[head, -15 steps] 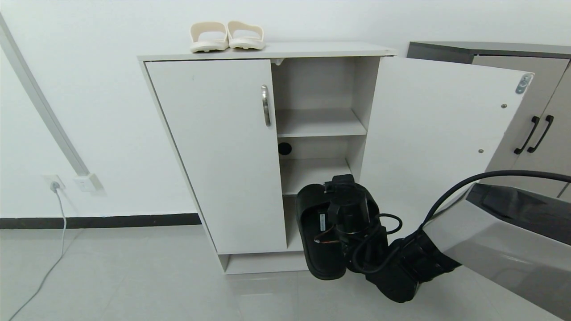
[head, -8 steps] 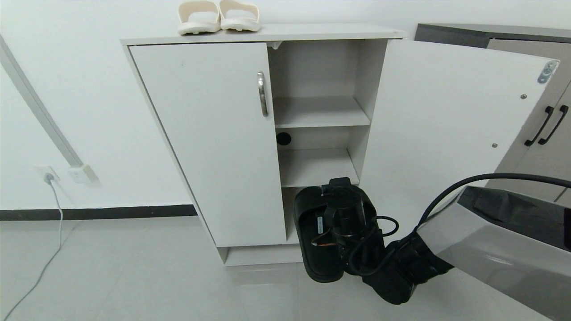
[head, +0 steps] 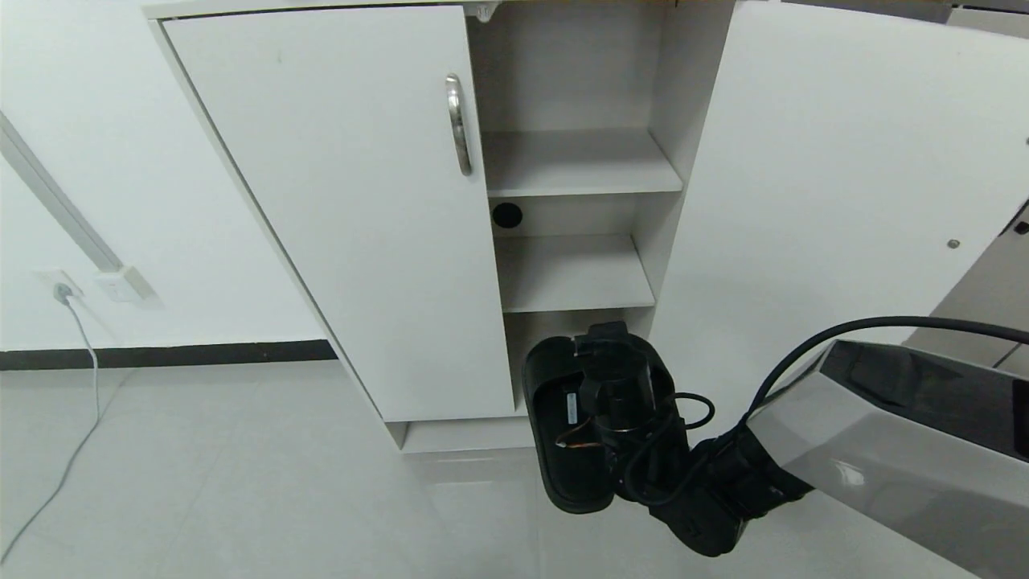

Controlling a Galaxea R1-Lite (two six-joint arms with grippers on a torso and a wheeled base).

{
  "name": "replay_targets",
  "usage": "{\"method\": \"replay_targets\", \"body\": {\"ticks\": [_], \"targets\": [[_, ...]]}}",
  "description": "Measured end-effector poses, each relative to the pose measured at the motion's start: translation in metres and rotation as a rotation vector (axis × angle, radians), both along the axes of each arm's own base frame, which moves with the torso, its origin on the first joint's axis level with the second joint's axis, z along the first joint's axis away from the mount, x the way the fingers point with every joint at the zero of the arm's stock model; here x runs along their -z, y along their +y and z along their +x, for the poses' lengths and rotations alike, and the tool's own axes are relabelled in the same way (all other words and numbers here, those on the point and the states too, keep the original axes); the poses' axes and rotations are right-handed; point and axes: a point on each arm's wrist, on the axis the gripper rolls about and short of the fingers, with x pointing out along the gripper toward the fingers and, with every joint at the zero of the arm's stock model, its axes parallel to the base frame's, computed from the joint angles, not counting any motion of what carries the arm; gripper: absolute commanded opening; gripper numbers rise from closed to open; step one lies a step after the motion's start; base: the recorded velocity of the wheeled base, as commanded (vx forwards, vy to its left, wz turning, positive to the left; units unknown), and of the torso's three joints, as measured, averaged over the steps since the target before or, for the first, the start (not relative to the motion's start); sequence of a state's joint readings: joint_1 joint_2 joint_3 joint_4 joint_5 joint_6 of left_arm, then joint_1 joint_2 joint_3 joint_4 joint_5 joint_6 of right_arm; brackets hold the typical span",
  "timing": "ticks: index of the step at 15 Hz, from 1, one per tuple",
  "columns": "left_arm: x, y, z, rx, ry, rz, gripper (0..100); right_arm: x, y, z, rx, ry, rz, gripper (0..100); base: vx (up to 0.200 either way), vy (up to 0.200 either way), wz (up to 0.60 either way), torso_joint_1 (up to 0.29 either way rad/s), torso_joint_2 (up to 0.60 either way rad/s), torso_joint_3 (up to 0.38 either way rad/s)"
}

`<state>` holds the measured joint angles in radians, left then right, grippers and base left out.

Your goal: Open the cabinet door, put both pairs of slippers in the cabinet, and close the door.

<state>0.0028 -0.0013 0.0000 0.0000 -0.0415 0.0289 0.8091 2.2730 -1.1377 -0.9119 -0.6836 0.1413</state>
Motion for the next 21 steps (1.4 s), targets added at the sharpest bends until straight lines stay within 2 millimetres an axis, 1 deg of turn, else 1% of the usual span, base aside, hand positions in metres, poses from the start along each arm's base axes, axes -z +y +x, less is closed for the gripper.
{"method": "replay_targets", "body": {"ticks": [3, 9, 14, 21], "targets": [[0.0, 0.0, 0.0, 0.0, 0.0, -0.001, 0, -0.008, 0.001, -0.001, -0.004, -0.092, 0.018, 0, 0.0, 0.0, 0.0, 0.004, 0.0, -0.173], [0.0, 0.001, 0.0, -0.021, 0.0, -0.006, 0, -0.019, -0.002, -0.003, 0.02, -0.246, -0.005, 0, 0.0, 0.0, 0.0, 0.0, 0.0, 0.0], [0.0, 0.0, 0.0, -0.022, 0.0, -0.008, 0, -0.01, -0.006, 0.003, 0.032, -0.231, -0.026, 0, 0.2, 0.0, 0.0, 0.0, 0.01, 0.0], [0.0, 0.001, 0.0, -0.021, 0.0, -0.008, 0, -0.006, -0.006, 0.004, 0.032, -0.226, -0.027, 0, 0.2, 0.0, 0.0, 0.006, 0.0, 0.002]]}}
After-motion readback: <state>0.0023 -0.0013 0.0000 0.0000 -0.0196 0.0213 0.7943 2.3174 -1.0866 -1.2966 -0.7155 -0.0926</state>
